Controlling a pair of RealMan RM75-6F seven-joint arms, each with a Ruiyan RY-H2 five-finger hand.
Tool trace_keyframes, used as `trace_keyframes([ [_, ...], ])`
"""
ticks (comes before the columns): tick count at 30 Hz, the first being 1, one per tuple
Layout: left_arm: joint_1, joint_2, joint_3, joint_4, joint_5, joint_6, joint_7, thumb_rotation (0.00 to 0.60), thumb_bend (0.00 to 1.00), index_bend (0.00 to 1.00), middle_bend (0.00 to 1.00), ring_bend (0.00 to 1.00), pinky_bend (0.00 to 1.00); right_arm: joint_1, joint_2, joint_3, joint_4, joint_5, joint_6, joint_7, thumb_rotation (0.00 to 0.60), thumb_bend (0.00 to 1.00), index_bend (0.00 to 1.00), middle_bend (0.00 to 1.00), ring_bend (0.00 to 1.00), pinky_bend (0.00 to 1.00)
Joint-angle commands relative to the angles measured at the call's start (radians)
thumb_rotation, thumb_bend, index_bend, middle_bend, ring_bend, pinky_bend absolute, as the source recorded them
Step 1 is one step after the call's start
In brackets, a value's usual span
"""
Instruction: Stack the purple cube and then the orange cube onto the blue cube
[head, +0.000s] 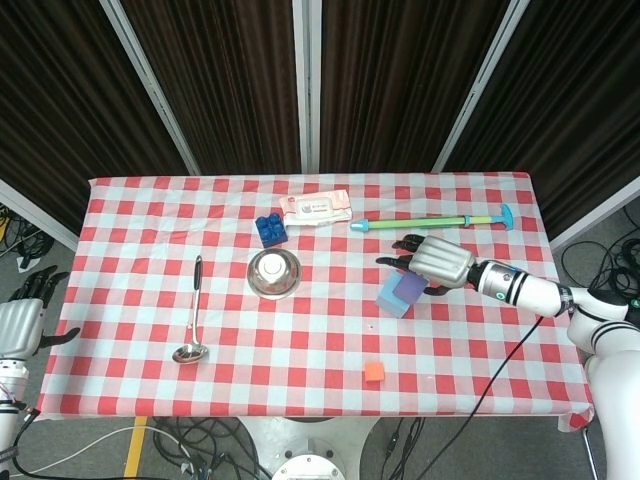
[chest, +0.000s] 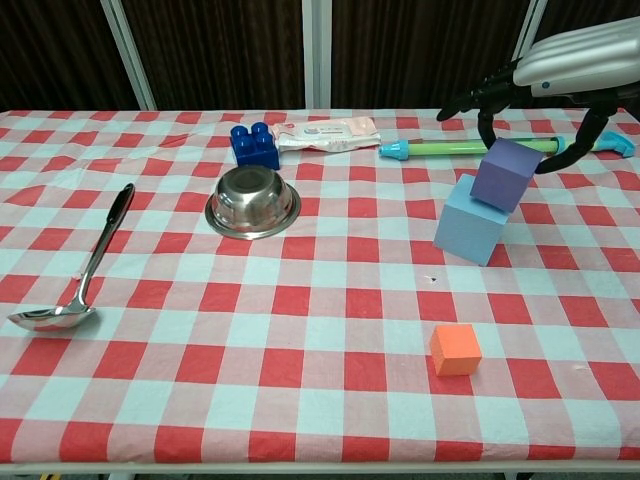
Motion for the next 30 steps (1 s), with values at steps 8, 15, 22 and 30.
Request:
trace_keyframes([
  [8,0.001,-0.001,0.000,0.002,0.001,0.000,-0.002,0.600,0.09,0.23,0.21,0.12,0.26,0.001,-0.041,0.001,0.059,0.006,0.004,0.033,0.600,0.18,0.00,0.42,0.12,0.17],
  [15,0.000,-0.002,0.001,0.005,0.000,-0.005,-0.007,0.600,0.08,0.23,0.21,0.12,0.26,0.005,-0.058,-0.009,0.081,0.002,-0.003,0.045,0.600,0.17,0.00,0.42,0.12,0.17],
  [22,0.001,-0.003,0.000,0.008,-0.002,-0.007,-0.013,0.600,0.09,0.23,0.21,0.12,0.26,0.010,-0.065,-0.019,0.092,-0.001,-0.013,0.055,0.600,0.08,0.00,0.40,0.12,0.17],
  [30,0.001,-0.002,-0.002,0.007,-0.001,-0.005,-0.022,0.600,0.09,0.23,0.21,0.12,0.26,0.025,-0.060,-0.022,0.099,-0.003,-0.009,0.066,0.600,0.00,0.00,0.28,0.06,0.17],
])
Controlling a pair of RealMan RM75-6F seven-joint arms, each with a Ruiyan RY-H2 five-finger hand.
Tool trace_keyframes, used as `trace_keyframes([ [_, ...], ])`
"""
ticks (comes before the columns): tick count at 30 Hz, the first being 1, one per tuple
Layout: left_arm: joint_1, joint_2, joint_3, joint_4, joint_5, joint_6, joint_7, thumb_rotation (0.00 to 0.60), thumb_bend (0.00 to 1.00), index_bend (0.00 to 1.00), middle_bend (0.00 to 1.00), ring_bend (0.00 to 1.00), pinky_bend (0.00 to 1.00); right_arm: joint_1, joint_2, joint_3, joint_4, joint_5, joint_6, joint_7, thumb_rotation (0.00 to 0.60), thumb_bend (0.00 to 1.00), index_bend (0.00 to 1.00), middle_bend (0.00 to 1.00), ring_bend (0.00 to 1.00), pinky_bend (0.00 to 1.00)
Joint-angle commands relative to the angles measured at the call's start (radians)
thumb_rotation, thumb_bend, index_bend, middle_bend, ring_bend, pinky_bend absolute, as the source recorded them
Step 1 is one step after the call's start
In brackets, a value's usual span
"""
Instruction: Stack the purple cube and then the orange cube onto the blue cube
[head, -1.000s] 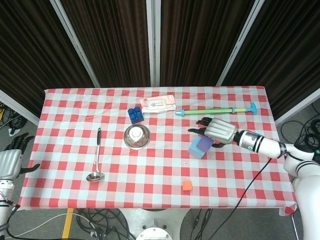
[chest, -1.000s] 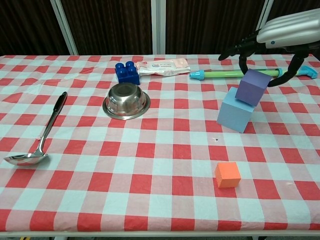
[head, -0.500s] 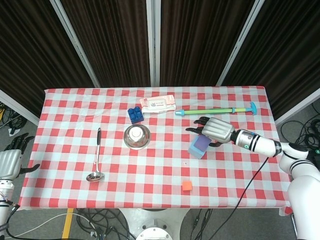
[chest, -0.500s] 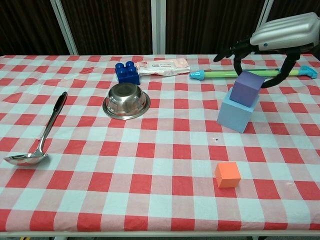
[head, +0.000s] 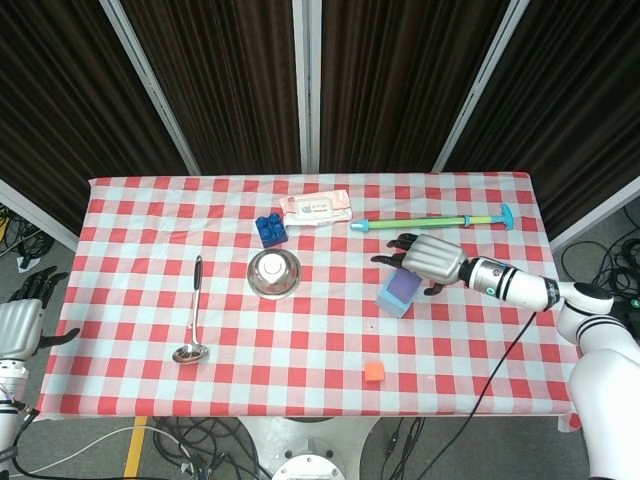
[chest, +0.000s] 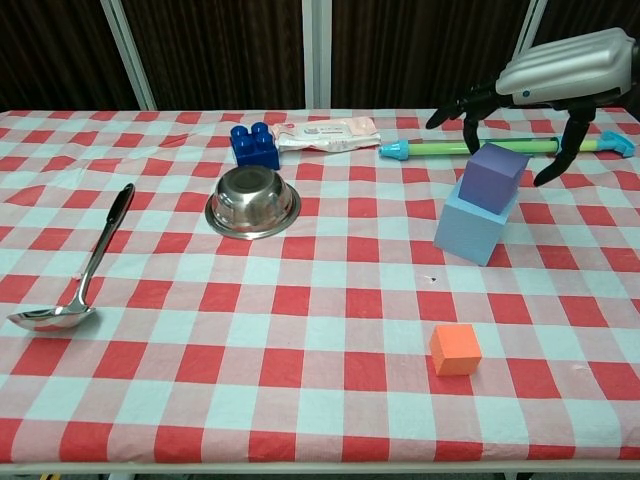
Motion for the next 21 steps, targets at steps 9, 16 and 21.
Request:
trace_keyframes([
  [9,0.002,0.003,-0.001,-0.006,0.004,0.009,0.002,0.600,0.09,0.23,0.21,0.12,0.26,0.034,0.106,0.023,-0.107,0.000,0.055,-0.098,0.600,0.00,0.00,0.20,0.00,0.15],
  [16,0.002,0.003,-0.001,-0.009,0.004,0.012,0.008,0.600,0.09,0.23,0.21,0.12,0.26,0.073,0.205,0.057,-0.334,-0.037,0.141,-0.221,0.600,0.00,0.00,0.20,0.00,0.15],
  [21,0.003,0.002,-0.002,-0.007,0.001,0.010,0.009,0.600,0.09,0.23,0.21,0.12,0.26,0.107,0.235,0.036,-0.481,-0.095,0.092,-0.294,0.600,0.00,0.00,0.22,0.01,0.14],
])
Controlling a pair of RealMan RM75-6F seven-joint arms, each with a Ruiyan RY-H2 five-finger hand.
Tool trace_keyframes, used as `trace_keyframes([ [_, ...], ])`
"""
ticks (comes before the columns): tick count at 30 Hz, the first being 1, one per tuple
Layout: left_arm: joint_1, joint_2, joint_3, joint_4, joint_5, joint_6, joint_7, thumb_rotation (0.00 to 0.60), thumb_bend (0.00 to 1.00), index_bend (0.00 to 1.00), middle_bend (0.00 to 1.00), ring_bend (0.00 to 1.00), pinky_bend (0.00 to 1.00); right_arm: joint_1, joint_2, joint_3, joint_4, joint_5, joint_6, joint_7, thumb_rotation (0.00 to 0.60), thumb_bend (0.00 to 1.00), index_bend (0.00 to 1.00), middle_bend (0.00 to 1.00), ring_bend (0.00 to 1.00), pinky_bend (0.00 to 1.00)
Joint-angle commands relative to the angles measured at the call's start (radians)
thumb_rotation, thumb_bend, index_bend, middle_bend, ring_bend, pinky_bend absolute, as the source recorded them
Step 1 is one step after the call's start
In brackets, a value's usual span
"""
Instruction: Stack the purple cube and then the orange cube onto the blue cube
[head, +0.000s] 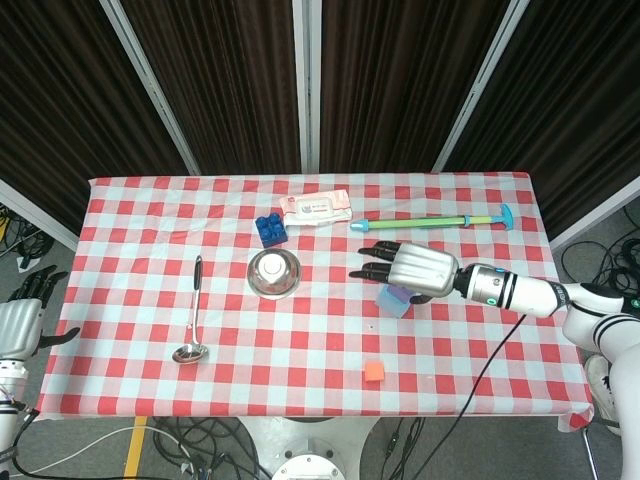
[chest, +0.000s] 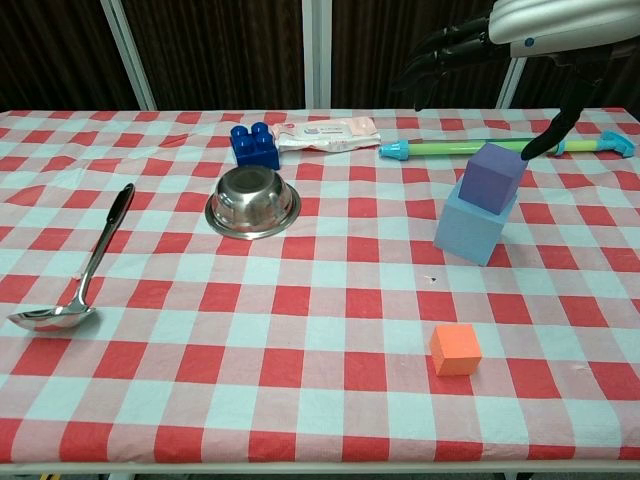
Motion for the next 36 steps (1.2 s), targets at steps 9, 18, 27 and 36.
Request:
trace_keyframes([
  [9,-0.001,-0.007,0.002,0.015,-0.005,-0.013,-0.003,0.600,0.09,0.23,0.21,0.12,0.26,0.060,-0.020,-0.061,-0.156,-0.142,-0.098,-0.109,0.600,0.09,0.00,0.27,0.03,0.11],
  [18,0.000,-0.012,0.000,0.026,-0.008,-0.015,-0.007,0.600,0.09,0.23,0.21,0.12,0.26,0.060,-0.118,-0.074,-0.108,-0.172,-0.097,-0.089,0.600,0.10,0.00,0.28,0.04,0.11],
  [27,0.000,-0.014,0.000,0.031,-0.007,-0.015,-0.006,0.600,0.09,0.23,0.21,0.12,0.26,0.062,-0.176,-0.099,-0.076,-0.183,-0.103,-0.066,0.600,0.10,0.00,0.31,0.05,0.11],
  [36,0.000,-0.013,0.000,0.029,-0.007,-0.016,-0.008,0.600,0.09,0.23,0.21,0.12,0.26,0.061,-0.182,-0.126,-0.077,-0.179,-0.117,-0.058,0.600,0.12,0.00,0.34,0.06,0.11],
])
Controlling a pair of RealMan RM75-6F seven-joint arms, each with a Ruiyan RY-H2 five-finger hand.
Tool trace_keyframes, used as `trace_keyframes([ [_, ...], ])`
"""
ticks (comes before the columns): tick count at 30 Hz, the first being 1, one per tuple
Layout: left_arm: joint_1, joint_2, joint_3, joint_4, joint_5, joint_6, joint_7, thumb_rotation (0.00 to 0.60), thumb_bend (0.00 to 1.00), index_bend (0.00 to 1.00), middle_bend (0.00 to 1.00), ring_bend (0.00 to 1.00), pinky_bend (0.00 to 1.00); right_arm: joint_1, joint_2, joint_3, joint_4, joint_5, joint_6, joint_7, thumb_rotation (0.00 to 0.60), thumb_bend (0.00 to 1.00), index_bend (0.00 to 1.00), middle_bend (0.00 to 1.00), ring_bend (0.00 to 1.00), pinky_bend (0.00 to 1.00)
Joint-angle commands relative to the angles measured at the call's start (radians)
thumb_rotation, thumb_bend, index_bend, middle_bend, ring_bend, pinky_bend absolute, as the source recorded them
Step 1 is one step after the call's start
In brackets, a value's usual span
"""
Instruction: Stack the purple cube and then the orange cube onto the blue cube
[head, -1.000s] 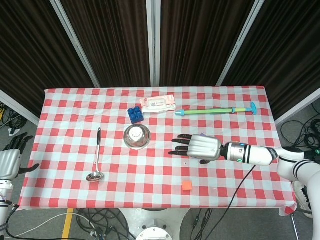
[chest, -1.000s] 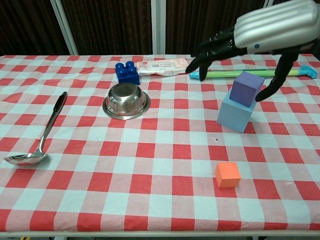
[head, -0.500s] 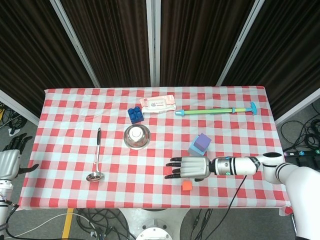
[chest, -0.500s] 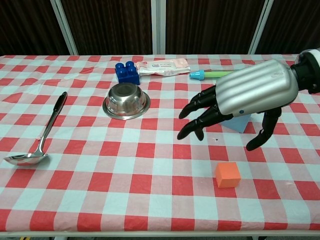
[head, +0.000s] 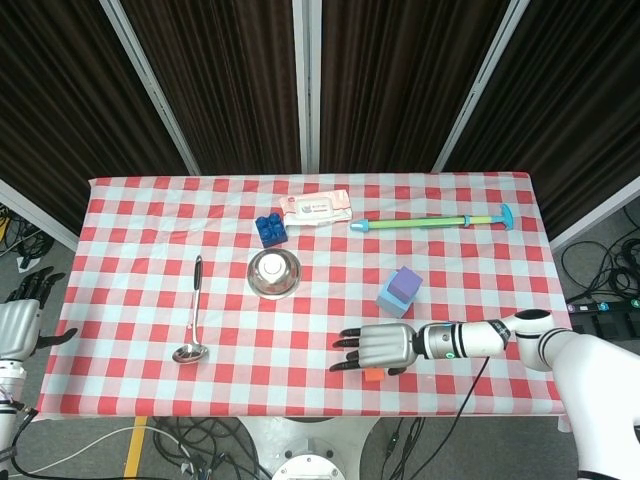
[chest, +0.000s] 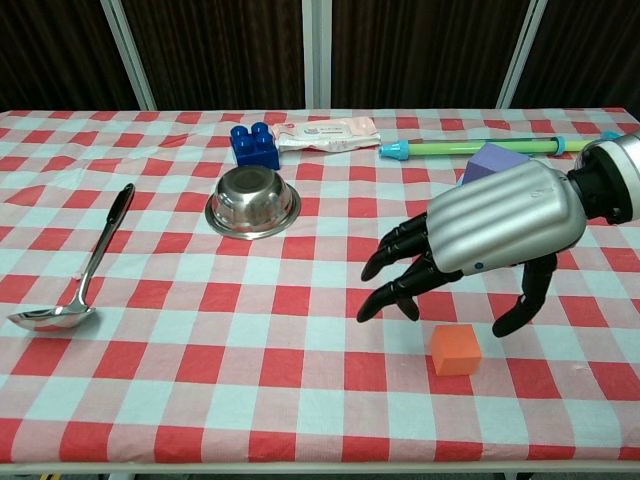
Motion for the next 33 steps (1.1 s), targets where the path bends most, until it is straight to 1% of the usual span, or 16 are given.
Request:
trace_keyframes([
  [1,0.000,0.000,0.000,0.000,0.000,-0.001,-0.001,0.600,0.09,0.23,0.21,0.12,0.26,-0.003,-0.002,-0.007,0.001,0.004,-0.005,0.003,0.600,0.12,0.00,0.34,0.06,0.11],
  [10,0.001,-0.003,-0.002,0.008,-0.004,-0.005,-0.003,0.600,0.09,0.23,0.21,0.12,0.26,-0.003,-0.036,-0.008,0.029,0.013,0.000,0.018,0.600,0.13,0.00,0.34,0.06,0.11],
  [16,0.002,-0.003,-0.004,0.013,-0.008,-0.006,-0.010,0.600,0.09,0.23,0.21,0.12,0.26,0.005,-0.058,-0.023,0.048,0.005,-0.012,0.026,0.600,0.13,0.00,0.33,0.06,0.11],
  [21,0.002,-0.005,-0.006,0.018,-0.010,-0.008,-0.014,0.600,0.09,0.23,0.21,0.12,0.26,0.019,-0.053,-0.040,0.059,-0.003,-0.024,0.027,0.600,0.13,0.00,0.32,0.06,0.11],
  [26,0.001,-0.008,-0.005,0.023,-0.011,-0.012,-0.014,0.600,0.09,0.23,0.21,0.12,0.26,0.022,-0.048,-0.041,0.056,0.007,-0.030,0.018,0.600,0.13,0.00,0.31,0.06,0.11],
  [33,0.002,-0.011,-0.007,0.030,-0.014,-0.014,-0.017,0.600,0.09,0.23,0.21,0.12,0.26,0.025,-0.069,-0.045,0.068,0.011,-0.037,0.016,0.600,0.14,0.00,0.30,0.06,0.11],
])
